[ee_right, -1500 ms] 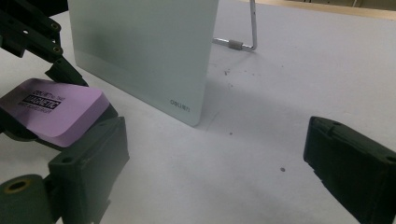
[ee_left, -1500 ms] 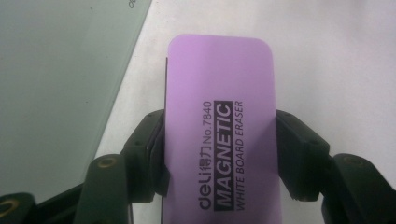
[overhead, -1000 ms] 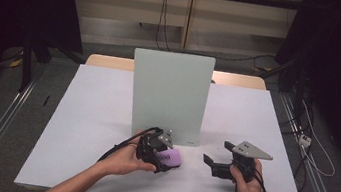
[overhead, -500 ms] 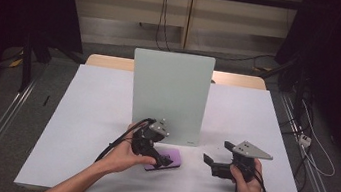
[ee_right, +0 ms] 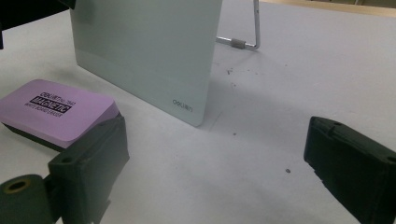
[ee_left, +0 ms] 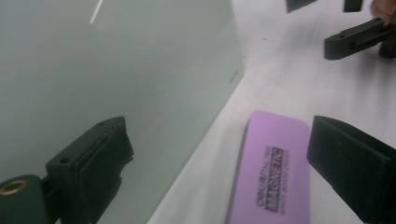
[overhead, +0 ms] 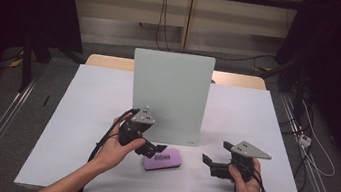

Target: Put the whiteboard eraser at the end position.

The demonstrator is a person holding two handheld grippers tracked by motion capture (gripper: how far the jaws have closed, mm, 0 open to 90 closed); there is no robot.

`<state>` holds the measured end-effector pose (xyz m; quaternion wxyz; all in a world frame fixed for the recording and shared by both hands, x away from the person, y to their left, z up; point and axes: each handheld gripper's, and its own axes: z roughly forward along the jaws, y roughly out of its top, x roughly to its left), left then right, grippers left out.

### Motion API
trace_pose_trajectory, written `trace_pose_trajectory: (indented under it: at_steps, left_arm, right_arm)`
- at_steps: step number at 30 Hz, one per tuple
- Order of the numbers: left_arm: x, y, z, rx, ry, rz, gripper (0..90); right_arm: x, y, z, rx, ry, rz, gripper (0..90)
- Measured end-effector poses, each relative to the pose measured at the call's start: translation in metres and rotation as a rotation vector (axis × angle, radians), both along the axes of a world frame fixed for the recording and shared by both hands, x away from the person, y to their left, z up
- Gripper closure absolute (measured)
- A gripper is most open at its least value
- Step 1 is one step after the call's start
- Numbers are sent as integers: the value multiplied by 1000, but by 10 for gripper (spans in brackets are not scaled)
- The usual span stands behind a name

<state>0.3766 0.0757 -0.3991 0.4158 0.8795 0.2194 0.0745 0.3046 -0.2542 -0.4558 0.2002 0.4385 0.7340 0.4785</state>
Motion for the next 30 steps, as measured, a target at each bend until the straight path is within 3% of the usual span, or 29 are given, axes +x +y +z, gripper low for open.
trace_pose_trajectory:
  at_steps: [4,10,15,22,28,30]
  left_arm:
    - [-2,11,3,-10,-30,42,59]
    - [-1,28,8,-49,-27,72,59]
    - [-2,43,10,-87,-51,112,59]
    - [-5,59,11,-72,-91,134,59]
    - [-6,76,9,-59,-103,227,57]
    - [-6,82,8,-75,-102,243,57]
  right_arm:
    - [-1,0,0,2,-2,0,65]
    - [-1,0,0,1,-2,-1,65]
    - [-1,0,0,2,-1,-3,65]
    - [-1,-1,0,-1,-4,0,65]
    - [-2,-1,0,-1,-4,-3,65]
    - [-2,-1,1,-3,-4,-5,65]
